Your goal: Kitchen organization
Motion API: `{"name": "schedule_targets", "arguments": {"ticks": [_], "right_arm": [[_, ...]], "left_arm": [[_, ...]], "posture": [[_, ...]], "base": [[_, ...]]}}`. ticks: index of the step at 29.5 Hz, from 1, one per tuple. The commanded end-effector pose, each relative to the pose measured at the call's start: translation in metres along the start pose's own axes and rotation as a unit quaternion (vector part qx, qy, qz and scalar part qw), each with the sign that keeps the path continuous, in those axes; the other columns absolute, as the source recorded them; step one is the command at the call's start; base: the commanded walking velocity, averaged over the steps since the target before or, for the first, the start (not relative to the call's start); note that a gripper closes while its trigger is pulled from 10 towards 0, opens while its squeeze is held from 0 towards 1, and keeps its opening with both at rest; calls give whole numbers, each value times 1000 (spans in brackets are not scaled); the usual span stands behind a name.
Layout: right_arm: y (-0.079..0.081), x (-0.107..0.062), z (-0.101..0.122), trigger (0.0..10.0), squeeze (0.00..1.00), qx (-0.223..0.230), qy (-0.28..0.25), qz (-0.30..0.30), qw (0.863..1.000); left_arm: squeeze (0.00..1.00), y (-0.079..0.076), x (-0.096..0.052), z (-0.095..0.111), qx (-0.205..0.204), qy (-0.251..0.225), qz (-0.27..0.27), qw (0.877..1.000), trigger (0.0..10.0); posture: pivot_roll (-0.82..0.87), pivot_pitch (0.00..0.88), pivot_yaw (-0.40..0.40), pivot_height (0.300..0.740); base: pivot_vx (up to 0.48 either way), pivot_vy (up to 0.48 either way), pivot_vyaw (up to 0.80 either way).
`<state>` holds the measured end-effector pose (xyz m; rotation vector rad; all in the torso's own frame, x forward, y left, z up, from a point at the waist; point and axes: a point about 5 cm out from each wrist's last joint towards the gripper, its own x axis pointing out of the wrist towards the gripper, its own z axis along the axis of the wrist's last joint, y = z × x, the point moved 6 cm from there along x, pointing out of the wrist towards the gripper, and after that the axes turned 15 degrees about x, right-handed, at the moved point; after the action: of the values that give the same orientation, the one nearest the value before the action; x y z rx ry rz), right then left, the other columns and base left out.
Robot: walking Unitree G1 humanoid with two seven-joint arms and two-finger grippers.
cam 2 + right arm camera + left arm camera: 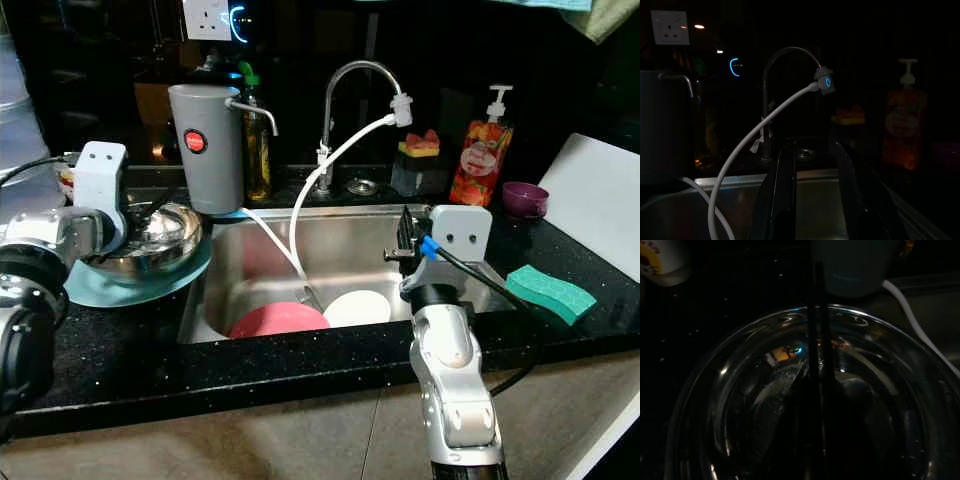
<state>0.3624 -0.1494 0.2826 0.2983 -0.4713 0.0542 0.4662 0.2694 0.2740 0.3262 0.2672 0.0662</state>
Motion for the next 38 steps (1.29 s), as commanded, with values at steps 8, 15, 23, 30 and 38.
{"name": "schedule_targets", "arguments": {"ticks": [8, 15, 23, 30, 38], "right_arm": [[4, 1, 3, 10000, 0, -4, -2, 10, 1000], [5, 2, 3, 10000, 0, -3, -2, 11, 1000], [5, 2, 2, 10000, 0, -2, -1, 10, 1000], [6, 2, -2, 10000, 0, 0, 3, 11, 1000], [5, 2, -3, 10000, 0, 1, 2, 8, 1000]], "left_arm": [[0, -2, 1, -3, -20, 10, -3, 1000, 10000], [0, 5, -1, 5, -21, -1, 15, 1000, 10000], [1000, 13, -6, 25, -41, -23, 33, 998, 10000], [0, 9, -6, 21, -55, 1, 23, 998, 10000], [0, 16, -7, 13, -61, 19, 32, 997, 10000]], "posture": [[144, 0, -52, 740], [146, 0, -53, 740], [152, 0, -52, 740], [168, 0, -52, 740], [174, 0, -41, 740]], "base": [[0, 0, 0], [0, 0, 0], [0, 0, 0], [0, 0, 0], [0, 0, 0]]}}
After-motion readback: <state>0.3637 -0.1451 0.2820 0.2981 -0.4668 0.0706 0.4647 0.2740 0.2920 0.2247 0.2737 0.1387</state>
